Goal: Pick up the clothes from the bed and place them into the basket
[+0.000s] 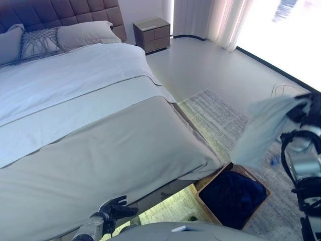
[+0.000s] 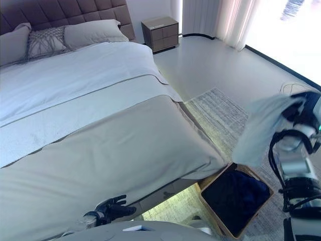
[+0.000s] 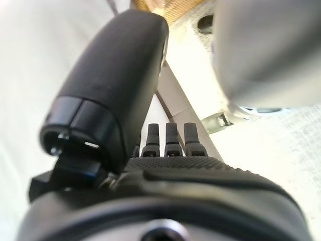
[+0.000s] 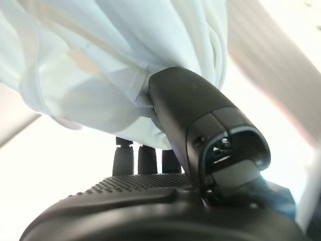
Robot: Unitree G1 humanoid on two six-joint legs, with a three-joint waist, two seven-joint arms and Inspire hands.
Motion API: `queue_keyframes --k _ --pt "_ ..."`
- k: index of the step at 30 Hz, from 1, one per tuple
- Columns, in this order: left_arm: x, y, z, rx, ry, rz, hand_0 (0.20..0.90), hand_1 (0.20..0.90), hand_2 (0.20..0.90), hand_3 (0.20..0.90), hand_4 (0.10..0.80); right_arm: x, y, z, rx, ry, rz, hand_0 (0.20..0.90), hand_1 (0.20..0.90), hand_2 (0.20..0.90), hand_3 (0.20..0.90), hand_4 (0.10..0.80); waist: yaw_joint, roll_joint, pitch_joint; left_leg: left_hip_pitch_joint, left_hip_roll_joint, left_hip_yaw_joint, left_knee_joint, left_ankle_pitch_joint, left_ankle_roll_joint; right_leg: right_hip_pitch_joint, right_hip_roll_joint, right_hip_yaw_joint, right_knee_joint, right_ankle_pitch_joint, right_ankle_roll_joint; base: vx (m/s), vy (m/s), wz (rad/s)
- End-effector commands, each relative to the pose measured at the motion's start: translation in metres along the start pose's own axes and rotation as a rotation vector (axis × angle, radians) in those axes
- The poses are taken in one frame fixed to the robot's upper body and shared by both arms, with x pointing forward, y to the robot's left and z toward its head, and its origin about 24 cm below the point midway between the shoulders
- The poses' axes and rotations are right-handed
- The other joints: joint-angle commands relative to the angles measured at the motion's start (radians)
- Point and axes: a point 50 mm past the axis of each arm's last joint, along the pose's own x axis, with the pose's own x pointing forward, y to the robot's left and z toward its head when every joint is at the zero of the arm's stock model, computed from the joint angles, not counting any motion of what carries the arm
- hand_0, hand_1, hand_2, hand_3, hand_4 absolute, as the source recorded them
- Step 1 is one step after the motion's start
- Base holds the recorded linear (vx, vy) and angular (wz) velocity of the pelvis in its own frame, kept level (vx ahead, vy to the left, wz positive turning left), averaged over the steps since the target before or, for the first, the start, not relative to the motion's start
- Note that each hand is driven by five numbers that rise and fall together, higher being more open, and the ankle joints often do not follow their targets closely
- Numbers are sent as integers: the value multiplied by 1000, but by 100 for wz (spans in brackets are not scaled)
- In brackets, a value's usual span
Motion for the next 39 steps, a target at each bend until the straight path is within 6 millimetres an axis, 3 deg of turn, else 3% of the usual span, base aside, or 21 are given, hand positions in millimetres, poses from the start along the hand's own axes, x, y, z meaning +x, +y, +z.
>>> queue_keyframes --k 1,9,16,17,18,20,21,22,27,34,39 --pt "3 14 46 98 -117 17 900 900 900 900 800 26 -38 73 95 -245 -178 300 300 300 200 100 20 3 65 25 -79 1 19 -152 44 -117 26 -36 156 -58 -58 -237 4 -4" --pt "4 -21 111 68 -368 -88 900 900 900 900 800 54 -55 92 11 -249 -212 300 300 300 200 100 -18 147 243 -106 -99 0 96 -125 19 -291 -18 -37 285 -93 -85 -215 45 -6" --pt "-6 -30 143 76 -518 -148 900 900 900 900 800 72 -56 84 -114 -67 -202 300 300 300 200 100 -18 221 332 -230 -104 9 145 -117 16 -450 -31 -15 381 -123 -98 -92 -42 -20" --pt "-8 -30 147 72 -537 -153 900 900 900 900 800 74 -56 81 -118 -35 -197 300 300 300 200 100 -18 225 340 -239 -110 2 156 -134 11 -469 -36 -4 413 -157 -94 -61 -36 0" --pt "-8 -30 150 69 -546 -154 900 900 900 900 800 75 -57 81 -119 -22 -196 300 300 300 200 100 -17 230 346 -258 -106 11 163 -118 18 -487 -34 -11 415 -134 -103 -8 -67 -9" --pt "-15 -26 163 66 -599 -169 900 900 900 900 800 78 -58 74 -117 45 -202 300 300 300 200 100 -12 240 376 -314 -121 -4 222 -145 19 -557 -43 8 509 -186 -107 -39 -82 -9" --pt "-16 -25 166 69 -610 -171 900 900 900 900 800 79 -59 73 -124 61 -206 691 691 691 656 556 -11 241 384 -330 -125 -5 239 -148 21 -575 -44 9 531 -193 -110 -46 -75 1" --pt "-18 -23 169 75 -624 -178 900 900 900 900 800 81 -61 69 -133 98 -204 900 900 900 900 800 -8 246 395 -356 -131 -7 263 -152 23 -600 -47 11 558 -199 -114 -35 -73 1" --pt "-22 -20 173 92 -632 -188 900 900 900 900 800 84 -66 53 -163 184 -193 900 900 900 900 800 3 260 420 -403 -140 -9 293 -152 31 -651 -52 12 608 -210 -119 -5 -14 0" --pt "-20 -16 163 92 -588 -185 900 900 900 900 800 81 -65 34 -163 247 -154 900 900 900 900 800 10 253 424 -378 -135 -12 270 -141 29 -621 -49 7 578 -197 -117 32 40 2" --pt "-14 -11 147 81 -522 -163 900 900 900 900 800 69 -41 12 -86 248 -68 900 900 900 900 800 10 216 384 -295 -115 -9 195 -130 21 -520 -31 6 463 -159 -102 91 87 7"
